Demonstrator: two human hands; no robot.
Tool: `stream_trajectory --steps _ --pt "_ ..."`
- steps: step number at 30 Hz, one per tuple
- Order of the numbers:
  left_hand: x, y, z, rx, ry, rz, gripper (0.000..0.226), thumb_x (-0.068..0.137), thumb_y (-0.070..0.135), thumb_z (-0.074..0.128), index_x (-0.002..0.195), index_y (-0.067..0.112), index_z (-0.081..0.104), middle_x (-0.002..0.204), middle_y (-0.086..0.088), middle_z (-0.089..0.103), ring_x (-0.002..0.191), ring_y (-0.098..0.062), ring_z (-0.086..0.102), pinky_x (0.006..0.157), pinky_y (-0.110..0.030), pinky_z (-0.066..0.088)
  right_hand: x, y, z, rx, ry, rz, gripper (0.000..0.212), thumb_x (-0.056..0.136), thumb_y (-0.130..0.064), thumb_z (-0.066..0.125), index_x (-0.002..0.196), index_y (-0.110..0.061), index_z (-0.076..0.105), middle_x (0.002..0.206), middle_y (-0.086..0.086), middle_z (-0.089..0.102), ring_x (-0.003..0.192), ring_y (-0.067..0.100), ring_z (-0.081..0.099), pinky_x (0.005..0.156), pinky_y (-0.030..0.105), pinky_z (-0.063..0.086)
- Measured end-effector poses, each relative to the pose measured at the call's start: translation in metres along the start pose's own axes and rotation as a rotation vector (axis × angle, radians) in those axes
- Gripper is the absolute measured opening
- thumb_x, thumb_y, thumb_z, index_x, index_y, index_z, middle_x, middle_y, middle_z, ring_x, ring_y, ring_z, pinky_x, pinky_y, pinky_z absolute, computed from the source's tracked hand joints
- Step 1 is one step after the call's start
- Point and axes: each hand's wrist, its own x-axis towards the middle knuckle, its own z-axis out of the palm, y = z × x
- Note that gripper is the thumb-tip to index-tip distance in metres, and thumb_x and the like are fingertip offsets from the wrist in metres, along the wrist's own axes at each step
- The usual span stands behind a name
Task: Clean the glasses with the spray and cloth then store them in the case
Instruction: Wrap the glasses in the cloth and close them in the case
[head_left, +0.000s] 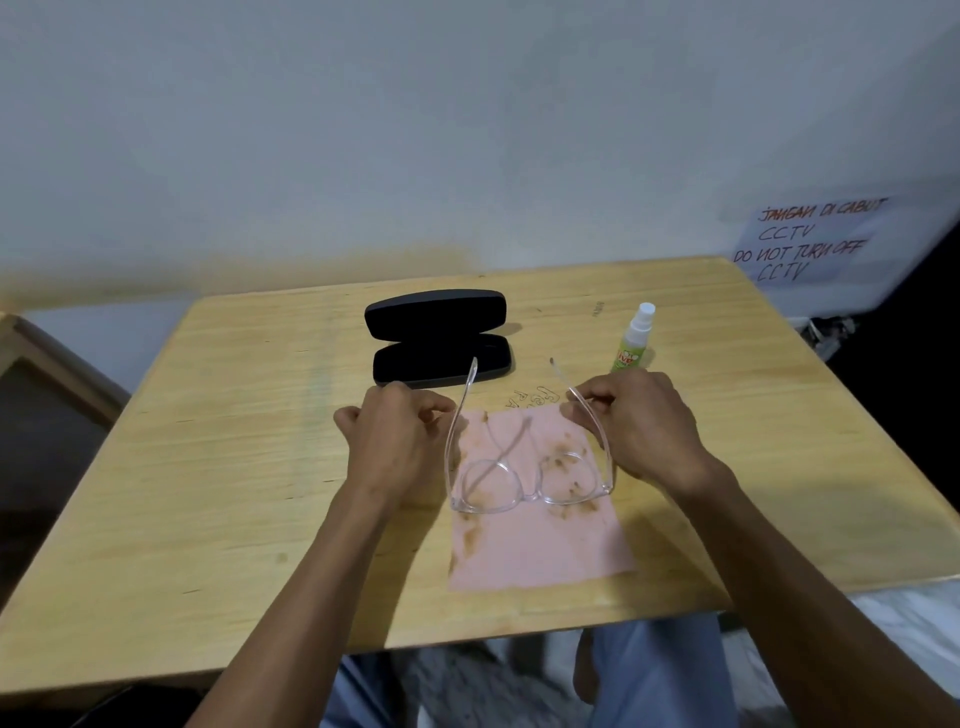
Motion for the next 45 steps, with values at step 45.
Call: stream_trajectory --steps 45 --pt "-0.039 -0.008 -0.052 -0.041 -0.595 0.183 0.019 0.094 0.021 0.058 0.08 0.023 0.071 0.087 0.019 0.07 0.085 -0.008 0.064 0.091 -0.05 0.05 -0.05 0.01 -0.057 0.228 -0.566 -0.105 0.015 0.098 -0.017 0.062 0.097 -0.02 0.077 0.067 -0.019 0.069 0.052 -0.004 0.053 0.056 0.008 0.038"
